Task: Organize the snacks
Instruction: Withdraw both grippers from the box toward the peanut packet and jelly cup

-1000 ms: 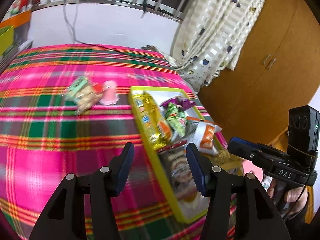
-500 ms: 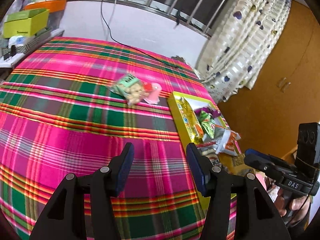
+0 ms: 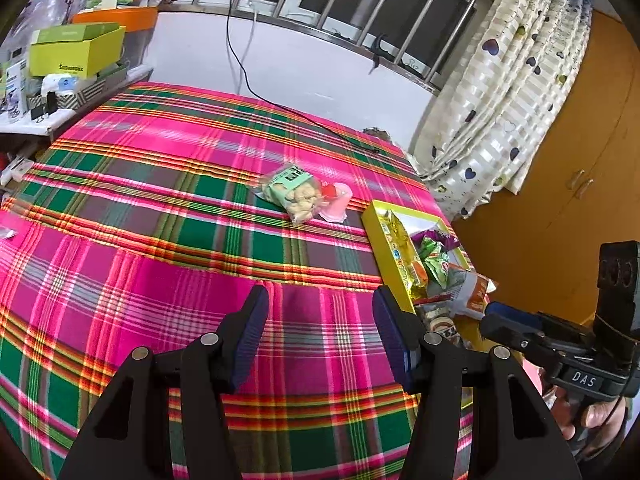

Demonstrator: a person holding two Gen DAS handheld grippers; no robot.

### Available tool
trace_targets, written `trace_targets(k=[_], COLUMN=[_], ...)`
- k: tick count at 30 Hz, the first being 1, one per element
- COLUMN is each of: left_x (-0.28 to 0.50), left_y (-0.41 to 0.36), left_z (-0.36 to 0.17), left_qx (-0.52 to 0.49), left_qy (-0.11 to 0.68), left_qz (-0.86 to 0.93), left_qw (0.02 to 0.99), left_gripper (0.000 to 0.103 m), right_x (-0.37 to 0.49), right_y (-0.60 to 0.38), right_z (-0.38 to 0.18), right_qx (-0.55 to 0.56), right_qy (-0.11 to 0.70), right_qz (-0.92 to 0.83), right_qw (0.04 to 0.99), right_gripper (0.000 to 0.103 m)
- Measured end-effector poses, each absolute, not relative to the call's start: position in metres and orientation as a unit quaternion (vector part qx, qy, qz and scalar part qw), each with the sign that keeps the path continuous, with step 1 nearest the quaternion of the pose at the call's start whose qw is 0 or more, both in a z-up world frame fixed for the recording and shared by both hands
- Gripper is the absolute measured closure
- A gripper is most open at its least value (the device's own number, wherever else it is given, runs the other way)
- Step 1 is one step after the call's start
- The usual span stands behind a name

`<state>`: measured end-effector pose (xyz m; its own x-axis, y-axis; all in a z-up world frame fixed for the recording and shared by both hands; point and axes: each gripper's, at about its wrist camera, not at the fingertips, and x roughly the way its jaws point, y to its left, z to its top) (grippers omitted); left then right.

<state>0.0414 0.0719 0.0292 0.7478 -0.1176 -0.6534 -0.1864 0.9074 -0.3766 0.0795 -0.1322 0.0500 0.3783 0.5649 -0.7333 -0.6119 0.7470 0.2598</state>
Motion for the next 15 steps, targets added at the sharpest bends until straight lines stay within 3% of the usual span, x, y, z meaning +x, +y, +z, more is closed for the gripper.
trace_targets(k=[15], left_x=[0.037], left_y=[0.088], left_z=[0.018], left_qx=[-0.235], left_qy=[0.353], left_qz=[0.015], left_qw=[0.905], left_gripper=[0.048], right_x=[0.087], right_y=[-0.099], right_z=[0.050], right_qx=[-0.051], right_qy=[0.432], right_qz=[0.368], right_qw=[0.822], right_gripper=[0.065])
